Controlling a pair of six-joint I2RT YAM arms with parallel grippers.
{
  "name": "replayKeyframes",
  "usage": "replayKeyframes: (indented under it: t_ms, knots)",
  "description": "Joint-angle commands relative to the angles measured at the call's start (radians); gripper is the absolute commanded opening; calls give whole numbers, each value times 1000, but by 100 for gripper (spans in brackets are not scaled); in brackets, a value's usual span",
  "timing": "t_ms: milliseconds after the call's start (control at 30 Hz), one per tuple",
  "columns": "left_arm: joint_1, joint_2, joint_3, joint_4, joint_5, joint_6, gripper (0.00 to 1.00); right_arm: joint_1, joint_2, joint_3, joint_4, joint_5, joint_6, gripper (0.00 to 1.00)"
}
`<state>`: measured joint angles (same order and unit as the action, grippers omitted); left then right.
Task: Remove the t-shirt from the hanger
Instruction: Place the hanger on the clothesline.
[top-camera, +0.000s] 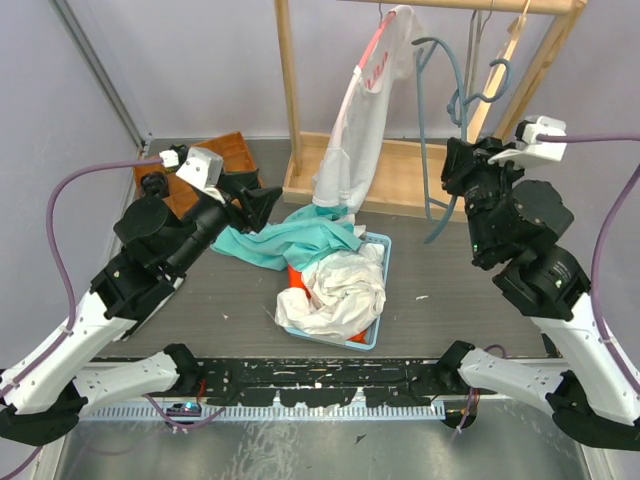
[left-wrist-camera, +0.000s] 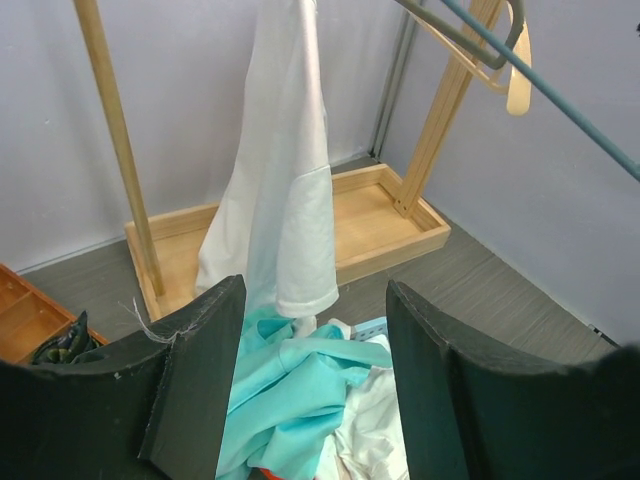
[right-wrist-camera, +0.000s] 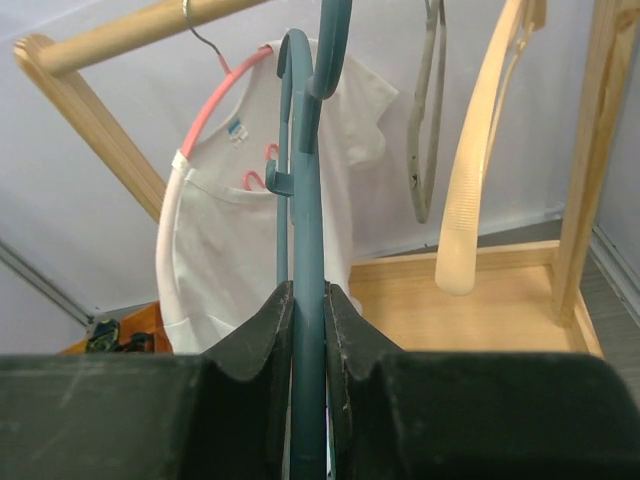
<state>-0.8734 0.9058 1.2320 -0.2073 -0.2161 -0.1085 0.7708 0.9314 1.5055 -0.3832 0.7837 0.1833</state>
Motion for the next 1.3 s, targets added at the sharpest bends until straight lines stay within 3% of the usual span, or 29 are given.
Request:
replayKeyframes:
  t_ms: [0, 833, 1267]
  knots:
    - [-3, 0, -11, 24, 17, -19, 65, 3, 46, 37, 9, 77, -4, 1]
    - [-4, 1, -17, 13, 30, -32, 65, -26, 467, 271, 379, 327, -484, 0]
    - [-3, 26, 36, -29, 49, -37, 65, -113, 569, 371, 406, 284, -540, 0]
